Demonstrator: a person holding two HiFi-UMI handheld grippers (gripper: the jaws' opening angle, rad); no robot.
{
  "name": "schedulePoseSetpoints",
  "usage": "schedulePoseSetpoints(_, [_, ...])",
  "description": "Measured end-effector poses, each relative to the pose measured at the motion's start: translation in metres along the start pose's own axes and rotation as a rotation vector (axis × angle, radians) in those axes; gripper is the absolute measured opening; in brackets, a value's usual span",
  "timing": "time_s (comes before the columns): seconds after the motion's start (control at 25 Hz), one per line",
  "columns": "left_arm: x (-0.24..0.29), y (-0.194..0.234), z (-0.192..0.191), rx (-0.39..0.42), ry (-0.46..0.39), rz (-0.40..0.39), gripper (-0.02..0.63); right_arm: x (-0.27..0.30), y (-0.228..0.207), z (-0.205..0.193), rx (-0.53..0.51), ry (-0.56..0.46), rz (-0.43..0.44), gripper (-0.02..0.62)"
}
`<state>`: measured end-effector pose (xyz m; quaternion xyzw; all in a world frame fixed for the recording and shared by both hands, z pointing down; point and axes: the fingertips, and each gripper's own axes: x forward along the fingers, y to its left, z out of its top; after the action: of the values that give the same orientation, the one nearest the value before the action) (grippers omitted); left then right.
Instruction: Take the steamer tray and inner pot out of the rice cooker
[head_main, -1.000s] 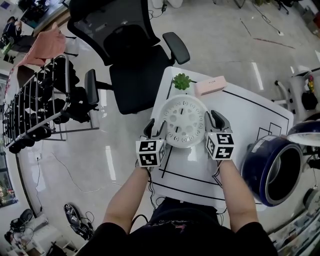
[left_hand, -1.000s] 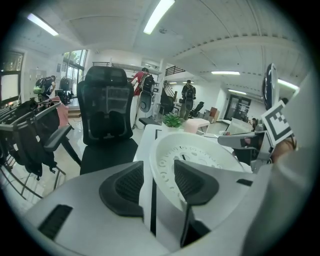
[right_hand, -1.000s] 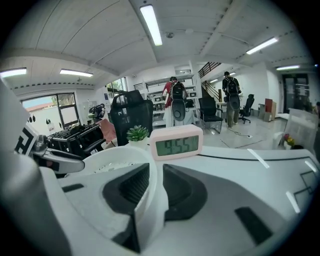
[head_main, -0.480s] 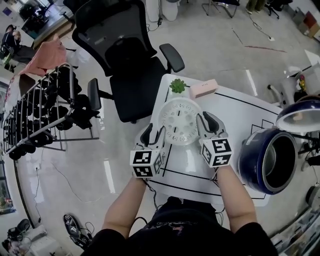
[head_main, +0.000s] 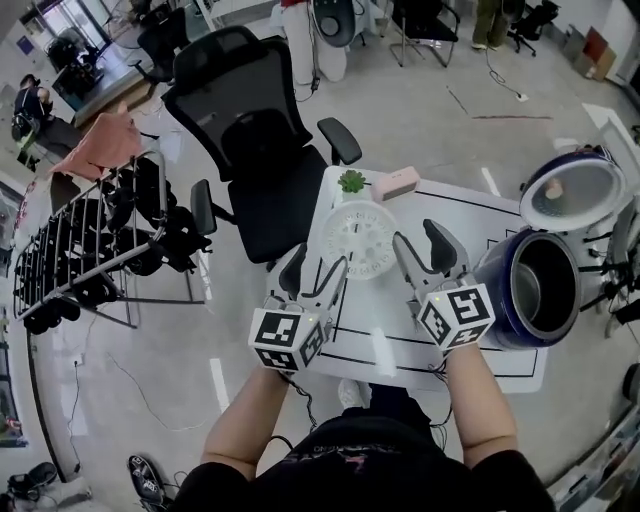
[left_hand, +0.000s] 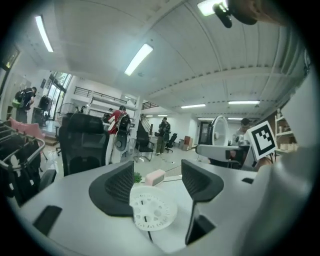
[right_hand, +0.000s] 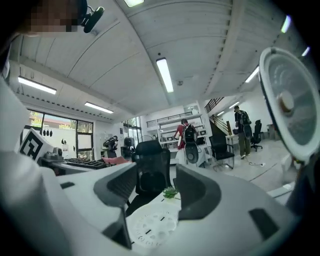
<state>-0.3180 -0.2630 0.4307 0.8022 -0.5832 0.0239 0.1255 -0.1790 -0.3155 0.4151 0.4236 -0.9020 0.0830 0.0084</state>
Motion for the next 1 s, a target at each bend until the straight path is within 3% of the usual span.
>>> schedulePoseSetpoints(0.28, [-0.018,-0.090,0.048,0.080,-0.100,-0.165,0.322,-0.090,0.000,0.059,-0.087,-0.109,-0.094,0.230])
schedulePoseSetpoints(0.64, [-0.029,-0.197,0.044,0.108,-0.107,-0.367,0.322,-0.209,-0.032,0.069,-0.104,-0.134,-0.305,0.230])
schedulePoseSetpoints(1.0, [-0.014,-0.290,0.040,0.109,-0.077,-0.507,0.321,-0.307,-0.092,0.079,-0.084,-0.143,-0.500,0.230])
